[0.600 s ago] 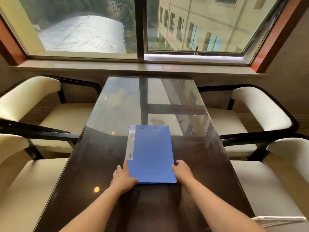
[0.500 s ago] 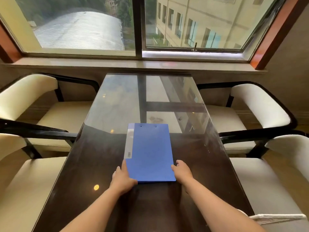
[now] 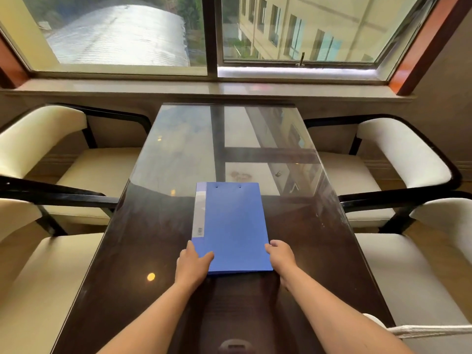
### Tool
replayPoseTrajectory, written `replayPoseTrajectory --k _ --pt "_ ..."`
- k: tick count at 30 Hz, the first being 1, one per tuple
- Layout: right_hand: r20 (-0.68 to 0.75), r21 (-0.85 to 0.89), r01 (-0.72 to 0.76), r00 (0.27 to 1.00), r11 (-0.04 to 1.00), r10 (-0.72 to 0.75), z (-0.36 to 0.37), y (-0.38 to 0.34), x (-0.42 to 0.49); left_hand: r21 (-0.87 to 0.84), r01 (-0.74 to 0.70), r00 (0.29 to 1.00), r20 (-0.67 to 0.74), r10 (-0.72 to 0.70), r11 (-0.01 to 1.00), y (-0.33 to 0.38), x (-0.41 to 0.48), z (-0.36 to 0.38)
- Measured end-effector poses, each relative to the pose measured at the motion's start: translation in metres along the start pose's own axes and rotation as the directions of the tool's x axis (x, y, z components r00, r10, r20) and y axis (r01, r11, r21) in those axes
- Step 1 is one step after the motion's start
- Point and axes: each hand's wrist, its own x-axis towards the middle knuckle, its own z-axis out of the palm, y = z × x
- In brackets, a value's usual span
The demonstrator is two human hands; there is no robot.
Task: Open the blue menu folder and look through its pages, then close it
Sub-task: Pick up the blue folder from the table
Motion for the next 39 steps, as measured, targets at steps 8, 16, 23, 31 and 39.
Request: replayPoseTrajectory --k 8,16,23,31,39 --pt "0.012 0.047 -0.054 0.998 0.997 0.054 -0.011 0.006 0.007 -0.167 0.2 0.977 -0.038 -0.209 0.966 -0.003 0.009 0.003" --pt "0.019 0.057 -0.059 0.998 0.997 0.058 -0.016 0.012 0.005 -0.493 0.251 0.964 0.051 -0.26 0.833 -0.009 0.01 0.008" --pt "0.056 0.142 -0.049 0.998 0.989 0.041 -0.024 0.009 0.001 -0.657 0.275 0.961 0.178 -0.21 0.702 -0.007 0.007 0.0" --pt "0.201 0.409 -0.097 0.979 0.907 0.014 -0.046 0.002 0.005 -0.659 0.212 0.967 0.25 -0.055 0.722 -0.012 -0.009 -0.019" --pt "0.195 0.568 -0.036 0.976 0.822 -0.093 -0.048 -0.015 -0.007 -0.608 0.111 0.989 0.149 -0.024 0.786 -0.002 -0.02 -0.03"
